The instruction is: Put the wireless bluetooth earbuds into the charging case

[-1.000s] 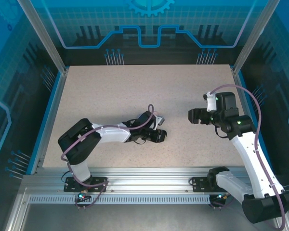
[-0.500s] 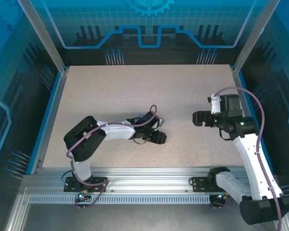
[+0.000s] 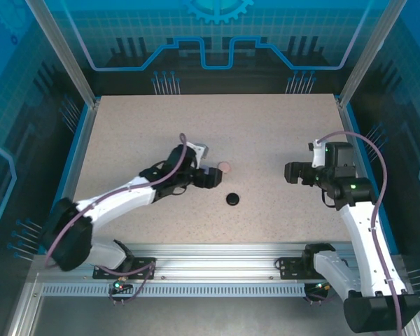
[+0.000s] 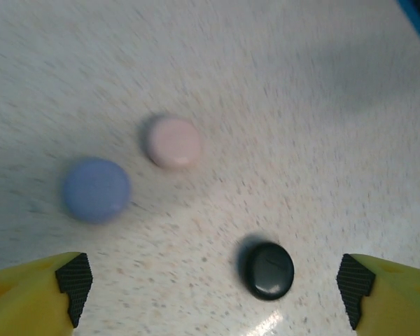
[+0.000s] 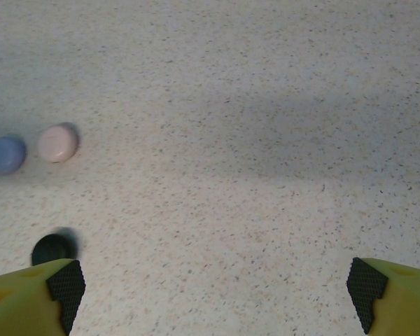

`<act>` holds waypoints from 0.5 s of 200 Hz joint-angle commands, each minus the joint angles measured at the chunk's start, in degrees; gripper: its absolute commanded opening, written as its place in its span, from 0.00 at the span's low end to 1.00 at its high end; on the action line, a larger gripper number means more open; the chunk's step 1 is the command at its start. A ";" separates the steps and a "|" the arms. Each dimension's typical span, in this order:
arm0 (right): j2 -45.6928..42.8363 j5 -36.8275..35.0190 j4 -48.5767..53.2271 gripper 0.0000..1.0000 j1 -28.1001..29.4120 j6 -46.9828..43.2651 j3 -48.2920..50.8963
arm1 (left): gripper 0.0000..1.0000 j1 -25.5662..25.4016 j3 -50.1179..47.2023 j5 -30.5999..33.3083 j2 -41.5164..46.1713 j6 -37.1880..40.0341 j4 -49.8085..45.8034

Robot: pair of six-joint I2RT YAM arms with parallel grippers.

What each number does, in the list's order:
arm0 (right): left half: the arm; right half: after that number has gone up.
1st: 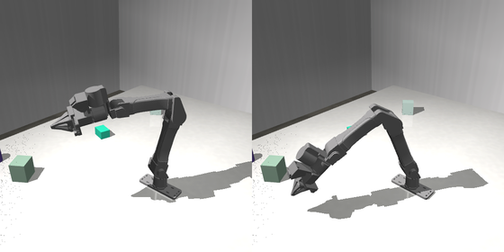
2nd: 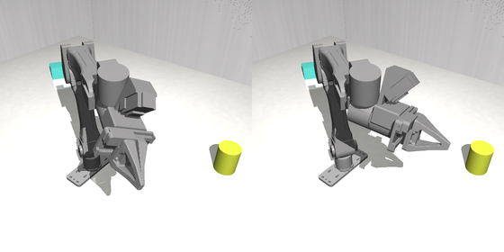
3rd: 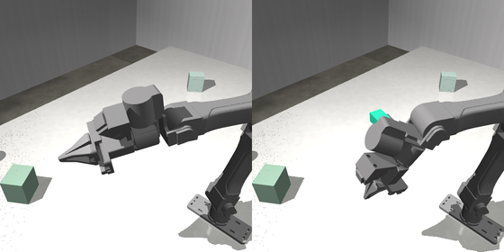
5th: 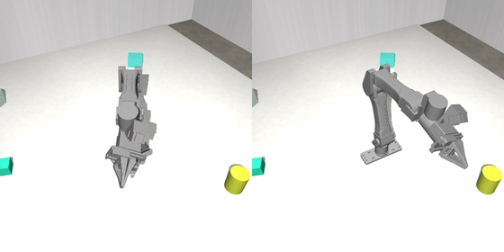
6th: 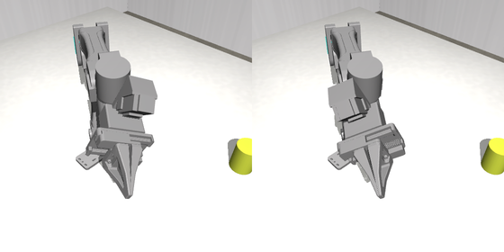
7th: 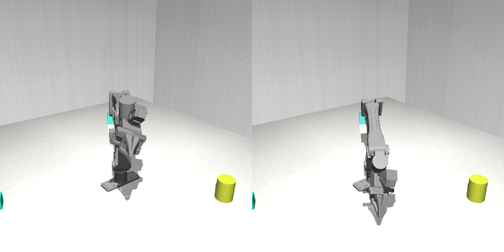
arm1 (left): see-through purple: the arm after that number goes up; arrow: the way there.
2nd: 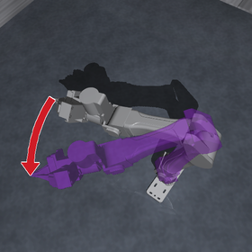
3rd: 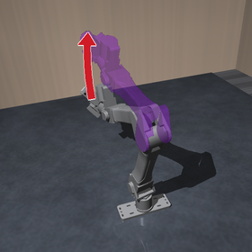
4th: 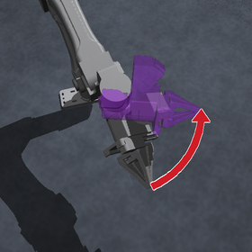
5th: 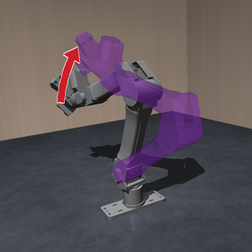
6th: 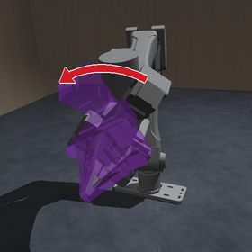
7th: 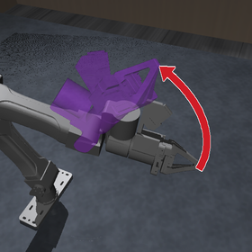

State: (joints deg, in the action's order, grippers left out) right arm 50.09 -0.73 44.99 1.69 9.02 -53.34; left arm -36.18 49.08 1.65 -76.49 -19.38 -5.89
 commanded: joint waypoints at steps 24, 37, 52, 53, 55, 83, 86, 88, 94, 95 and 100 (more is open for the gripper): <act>-1.68 -10.57 -23.54 1.00 -1.69 0.97 13.90 | 0.99 9.40 -8.86 13.19 14.86 7.18 6.22; -1.09 -10.93 -31.38 1.00 -2.03 0.40 18.47 | 0.99 12.81 -11.98 15.90 17.85 8.89 8.59; 0.39 -10.91 -42.28 1.00 -2.10 -0.99 24.09 | 0.99 16.86 -16.49 18.06 20.30 10.12 12.29; 0.55 -10.89 -42.98 1.00 -2.12 -1.05 24.43 | 0.99 17.12 -16.79 18.14 20.36 10.22 12.74; 0.72 -10.81 -44.58 1.00 -2.20 -1.22 25.20 | 0.99 17.66 -17.43 18.39 20.71 10.36 13.34; 6.36 -6.57 -67.30 1.00 -2.21 -1.38 33.77 | 0.99 23.73 -24.34 20.62 22.43 11.81 19.47; 7.22 -6.34 -69.13 1.00 -2.22 -1.15 34.23 | 0.99 24.17 -24.88 20.66 22.39 12.00 20.01; 7.84 -6.07 -70.30 1.00 -2.22 -1.05 34.50 | 0.99 24.41 -25.28 20.71 22.36 12.17 20.34; 9.60 -5.59 -72.99 1.00 -2.22 -0.98 34.81 | 0.99 25.18 -26.25 20.76 22.09 12.71 21.42; 9.86 -5.42 -73.36 1.00 -2.18 -1.04 34.80 | 0.99 25.32 -26.41 20.81 22.04 12.79 21.56; 11.50 -4.94 -75.37 1.00 -2.27 -1.36 34.95 | 0.99 25.81 -27.17 20.65 21.67 13.21 22.81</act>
State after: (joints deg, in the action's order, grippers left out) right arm 56.73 -8.49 -6.85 0.32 8.51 -20.12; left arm -12.86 25.28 19.40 -54.89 -9.91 9.15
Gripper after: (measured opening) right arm 0.999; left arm 0.988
